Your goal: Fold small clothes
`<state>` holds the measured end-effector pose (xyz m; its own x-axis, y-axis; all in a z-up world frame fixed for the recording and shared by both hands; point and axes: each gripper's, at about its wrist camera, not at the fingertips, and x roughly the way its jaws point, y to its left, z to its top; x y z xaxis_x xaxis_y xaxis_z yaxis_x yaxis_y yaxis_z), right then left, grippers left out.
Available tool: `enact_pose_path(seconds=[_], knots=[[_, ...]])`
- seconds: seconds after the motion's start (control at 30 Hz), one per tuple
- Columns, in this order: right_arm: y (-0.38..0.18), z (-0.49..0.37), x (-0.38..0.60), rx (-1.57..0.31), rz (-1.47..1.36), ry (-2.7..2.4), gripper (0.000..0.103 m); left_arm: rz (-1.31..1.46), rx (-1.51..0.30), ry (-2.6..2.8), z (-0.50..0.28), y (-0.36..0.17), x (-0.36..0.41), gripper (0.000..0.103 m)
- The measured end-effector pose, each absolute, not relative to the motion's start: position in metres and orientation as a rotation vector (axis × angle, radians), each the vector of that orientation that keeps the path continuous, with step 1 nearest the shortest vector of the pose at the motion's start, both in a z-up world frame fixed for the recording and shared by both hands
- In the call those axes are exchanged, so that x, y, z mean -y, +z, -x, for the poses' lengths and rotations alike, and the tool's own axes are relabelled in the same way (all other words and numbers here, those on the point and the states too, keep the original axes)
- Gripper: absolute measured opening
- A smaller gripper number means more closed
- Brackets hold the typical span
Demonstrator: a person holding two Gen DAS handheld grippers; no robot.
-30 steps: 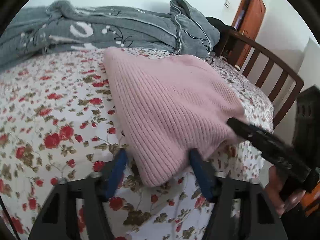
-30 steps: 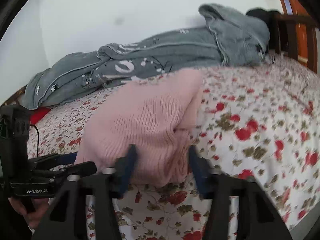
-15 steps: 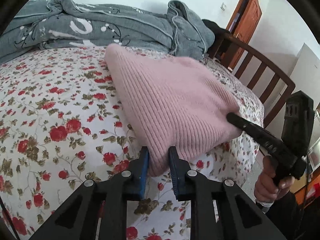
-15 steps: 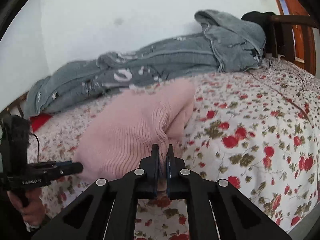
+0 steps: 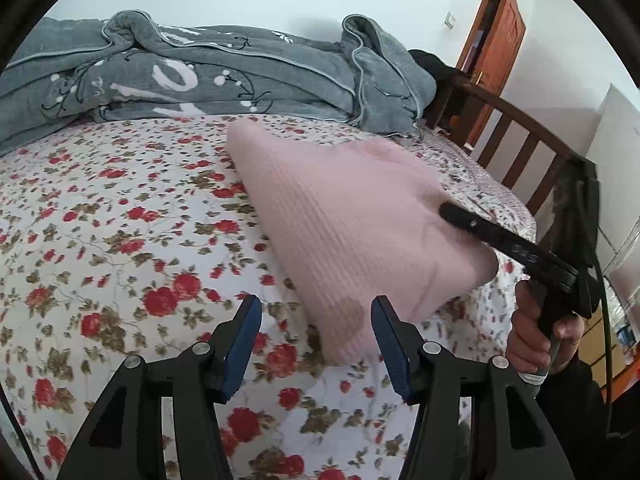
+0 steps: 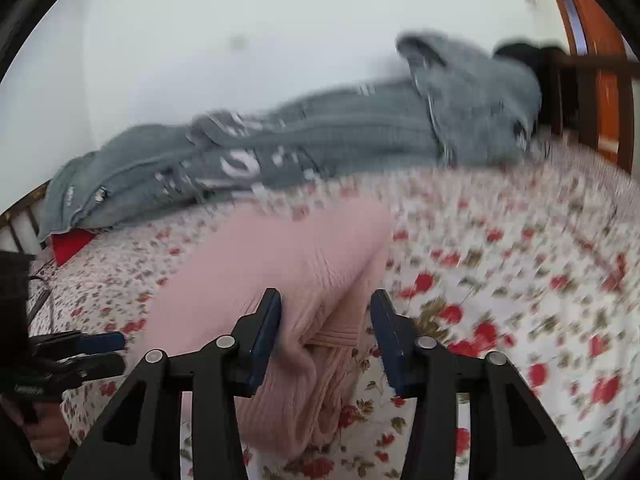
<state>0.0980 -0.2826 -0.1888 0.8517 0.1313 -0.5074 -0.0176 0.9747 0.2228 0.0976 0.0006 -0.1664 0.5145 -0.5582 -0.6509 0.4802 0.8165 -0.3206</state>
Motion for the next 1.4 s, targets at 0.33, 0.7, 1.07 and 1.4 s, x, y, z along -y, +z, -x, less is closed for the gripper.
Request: enact_pose_path(seconds=[0.33, 0.7, 1.07, 1.4], knots=[[-0.209, -0.084, 0.285, -0.534, -0.137, 0.027, 0.01, 0.206, -0.827, -0.598, -0.12, -0.164, -0.002, 0.055], [-0.182, -0.104, 0.282, -0.54, -0.113, 0.083, 0.022, 0.102, -0.875, -0.542, -0.167, -0.156, 0.059, 0.042], [-0.192, -0.106, 0.292, -0.626, -0.175, 0.088, 0.041, 0.051, -0.856, -0.522, -0.164, -0.152, 0.063, 0.043], [-0.192, -0.147, 0.312, -0.726, -0.283, 0.12, 0.076, 0.212, -0.912, -0.534, -0.199, -0.152, 0.038, 0.06]])
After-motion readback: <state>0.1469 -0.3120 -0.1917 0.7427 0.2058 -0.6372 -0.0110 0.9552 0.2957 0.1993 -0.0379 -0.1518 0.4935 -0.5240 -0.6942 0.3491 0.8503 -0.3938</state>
